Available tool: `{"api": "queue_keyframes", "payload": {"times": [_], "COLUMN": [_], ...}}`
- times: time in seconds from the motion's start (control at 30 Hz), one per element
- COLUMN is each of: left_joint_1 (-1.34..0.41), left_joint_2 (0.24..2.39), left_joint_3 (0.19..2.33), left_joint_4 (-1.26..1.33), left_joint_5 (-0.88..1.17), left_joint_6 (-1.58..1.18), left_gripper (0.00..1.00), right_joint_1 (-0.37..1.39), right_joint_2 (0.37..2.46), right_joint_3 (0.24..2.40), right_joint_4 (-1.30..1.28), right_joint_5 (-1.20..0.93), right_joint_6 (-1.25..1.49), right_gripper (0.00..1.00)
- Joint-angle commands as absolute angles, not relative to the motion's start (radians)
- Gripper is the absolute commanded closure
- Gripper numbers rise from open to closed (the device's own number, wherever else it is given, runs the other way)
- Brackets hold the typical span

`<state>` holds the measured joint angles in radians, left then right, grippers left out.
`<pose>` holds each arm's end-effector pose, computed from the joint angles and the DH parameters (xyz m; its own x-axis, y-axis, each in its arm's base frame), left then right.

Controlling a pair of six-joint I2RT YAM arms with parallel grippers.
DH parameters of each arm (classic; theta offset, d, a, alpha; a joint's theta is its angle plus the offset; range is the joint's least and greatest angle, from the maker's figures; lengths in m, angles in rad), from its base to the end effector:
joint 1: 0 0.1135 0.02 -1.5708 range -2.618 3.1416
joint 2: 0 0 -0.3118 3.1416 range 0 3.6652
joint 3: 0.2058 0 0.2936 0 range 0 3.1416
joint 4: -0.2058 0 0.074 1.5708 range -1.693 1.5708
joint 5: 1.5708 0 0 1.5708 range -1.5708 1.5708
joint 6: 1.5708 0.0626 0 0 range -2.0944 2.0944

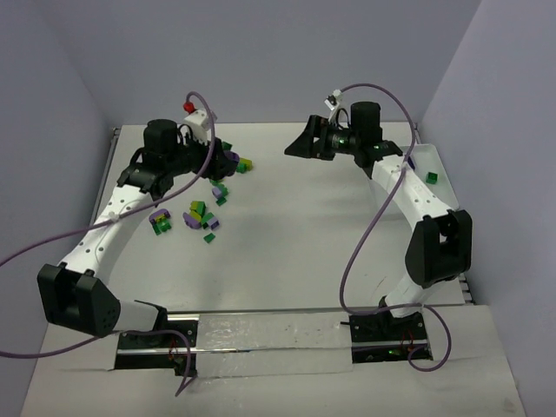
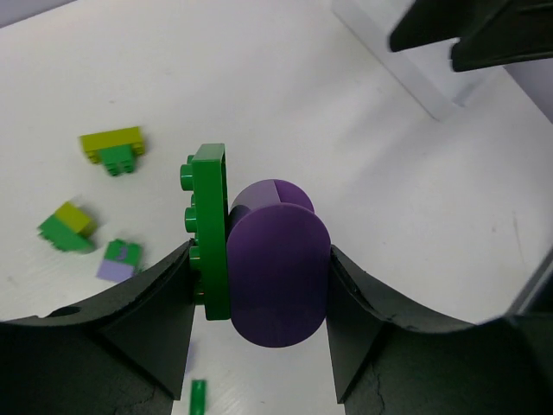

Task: Sort the legos into containers by color

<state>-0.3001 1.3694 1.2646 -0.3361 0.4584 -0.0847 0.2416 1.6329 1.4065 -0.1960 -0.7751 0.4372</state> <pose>0.3428 -0.1351 0.3931 -0.4610 0.0632 -0.8852 0.6106 0.7464 -0.2647 0.4179 0.1481 0.3700 -0.6954 0.1402 -0.7048 -0.5477 0.5316 0.6461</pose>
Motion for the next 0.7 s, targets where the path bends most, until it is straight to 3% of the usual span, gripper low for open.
{"api": "queue_keyframes", "payload": {"times": [0.0, 0.67], "left_joint_1": [-0.346, -0.493], "left_joint_2": [1.391, 1.394], "left_joint_3": [1.242, 1.278], "left_joint_4": [-0.321, -0.33], "left_joint_5": [0.511, 0.429], "left_joint_6": [-0.1, -0.098], "left_gripper": [0.73, 0.75], "right_joint_1": [0.307, 0.443], "right_joint_2": [1.561, 1.66], "right_joint_3": [1.401, 1.412], "right_joint_4": [-0.082, -0.058], "right_joint_5": [-0.841, -0.868], "right_joint_6": [0.553, 0.675], "right_gripper": [0.0, 0.03]}}
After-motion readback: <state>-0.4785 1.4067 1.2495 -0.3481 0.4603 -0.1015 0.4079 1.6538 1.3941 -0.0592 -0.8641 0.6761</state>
